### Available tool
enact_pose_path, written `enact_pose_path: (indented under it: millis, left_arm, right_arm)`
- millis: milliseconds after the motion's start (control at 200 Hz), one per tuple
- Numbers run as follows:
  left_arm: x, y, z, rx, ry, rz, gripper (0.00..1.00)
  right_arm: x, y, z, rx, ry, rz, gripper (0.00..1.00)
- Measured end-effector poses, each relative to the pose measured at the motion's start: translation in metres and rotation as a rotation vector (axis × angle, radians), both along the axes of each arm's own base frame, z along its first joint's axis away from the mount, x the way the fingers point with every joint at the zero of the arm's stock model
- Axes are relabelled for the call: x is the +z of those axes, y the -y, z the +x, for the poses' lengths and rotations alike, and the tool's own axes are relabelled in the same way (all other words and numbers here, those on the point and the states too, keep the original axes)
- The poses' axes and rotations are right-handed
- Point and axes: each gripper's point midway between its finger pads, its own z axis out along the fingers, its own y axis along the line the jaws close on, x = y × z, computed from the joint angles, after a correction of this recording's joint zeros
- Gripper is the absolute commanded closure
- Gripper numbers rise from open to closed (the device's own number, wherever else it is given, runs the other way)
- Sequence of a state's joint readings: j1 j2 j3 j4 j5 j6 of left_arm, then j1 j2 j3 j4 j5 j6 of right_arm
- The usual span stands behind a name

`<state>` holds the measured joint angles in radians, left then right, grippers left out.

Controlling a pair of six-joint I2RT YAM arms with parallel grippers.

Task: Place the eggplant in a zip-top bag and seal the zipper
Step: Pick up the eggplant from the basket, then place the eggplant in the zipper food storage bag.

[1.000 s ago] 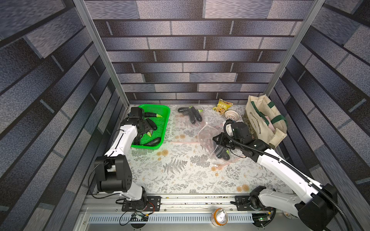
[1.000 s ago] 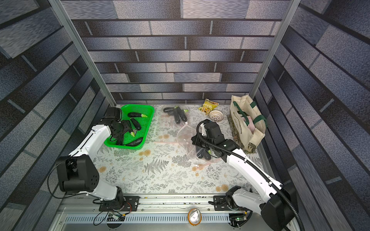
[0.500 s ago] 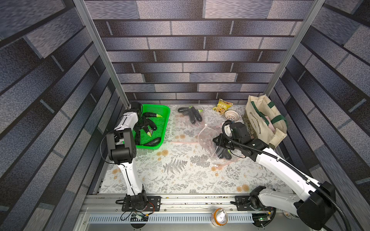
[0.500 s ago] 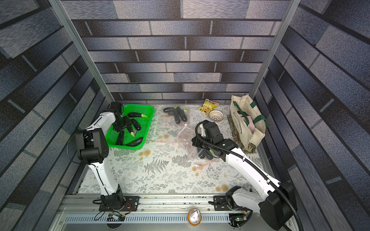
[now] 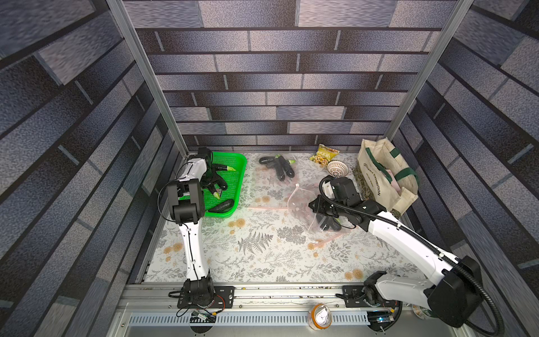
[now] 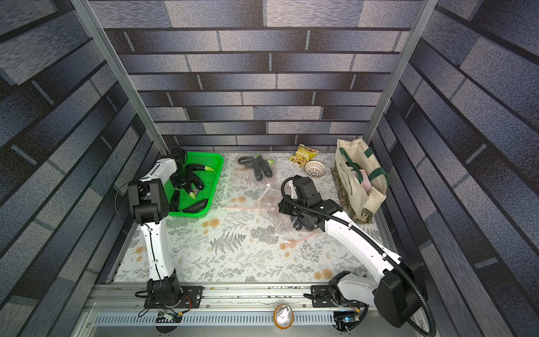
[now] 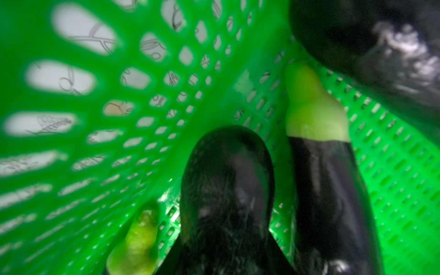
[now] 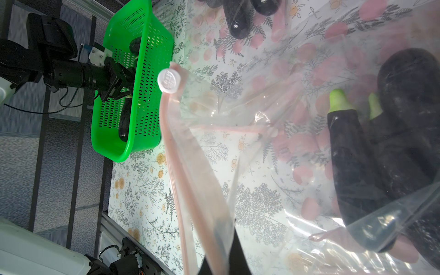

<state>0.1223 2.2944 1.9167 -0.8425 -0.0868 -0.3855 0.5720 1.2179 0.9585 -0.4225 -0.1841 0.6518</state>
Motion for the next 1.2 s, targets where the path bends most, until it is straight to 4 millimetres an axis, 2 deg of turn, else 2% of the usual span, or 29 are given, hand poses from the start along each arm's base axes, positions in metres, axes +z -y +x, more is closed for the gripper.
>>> enact_pose_path:
  millis: [100,200,271,331,381,451,516,561,621,656,797,882,1042,1198]
  left_arm:
    - [0.012,0.008,-0.008,-0.020,0.000,0.025,0.68]
    - [0.050,0.025,-0.018,-0.054,0.053,0.043,0.69]
    - [0.095,0.044,-0.025,-0.089,0.150,0.051,0.69]
    - [0.145,0.066,-0.035,-0.130,0.273,0.046,0.69]
    - [0.191,0.090,-0.047,-0.167,0.408,0.025,0.69]
    - [0.245,0.127,-0.069,-0.219,0.596,-0.030,0.69]
    - [0.279,0.163,-0.096,-0.272,0.744,-0.105,0.69]
    - [0.292,0.189,-0.113,-0.316,0.826,-0.160,0.69]
    - [0.298,0.222,-0.133,-0.356,0.903,-0.247,0.69]
    - [0.294,0.241,-0.143,-0.376,0.935,-0.292,0.69]
    - [0.258,0.305,-0.171,-0.456,0.965,-0.387,0.69]
    - [0.246,0.339,-0.184,-0.506,0.976,-0.423,0.68]
    - [0.253,0.378,-0.192,-0.544,1.040,-0.471,0.64]
    - [0.244,0.398,-0.192,-0.561,1.035,-0.474,0.56]
  right_arm:
    - [0.000,0.000,0.000,0.000,0.000,0.001,1.00]
    - [0.001,-0.001,0.000,0.000,-0.003,0.009,1.00]
    - [0.003,-0.003,0.000,-0.002,-0.006,0.026,1.00]
    - [0.006,-0.005,0.000,-0.001,-0.007,0.041,1.00]
    - [0.009,-0.006,-0.001,-0.003,-0.005,0.056,1.00]
    - [0.015,-0.007,-0.002,-0.003,-0.001,0.081,1.00]
    - [0.020,-0.009,-0.003,-0.003,0.005,0.106,1.00]
    - [0.023,-0.010,-0.004,-0.003,0.007,0.127,1.00]
    - [0.025,-0.012,-0.004,-0.004,0.005,0.149,1.00]
    - [0.025,-0.014,-0.005,-0.004,0.002,0.159,1.00]
    - [0.029,-0.020,-0.006,0.000,-0.010,0.198,1.00]
    - [0.032,-0.022,-0.006,0.001,-0.011,0.215,1.00]
    - [0.034,-0.023,-0.007,-0.002,-0.014,0.226,1.00]
    - [0.039,-0.022,-0.008,-0.005,-0.001,0.234,1.00]
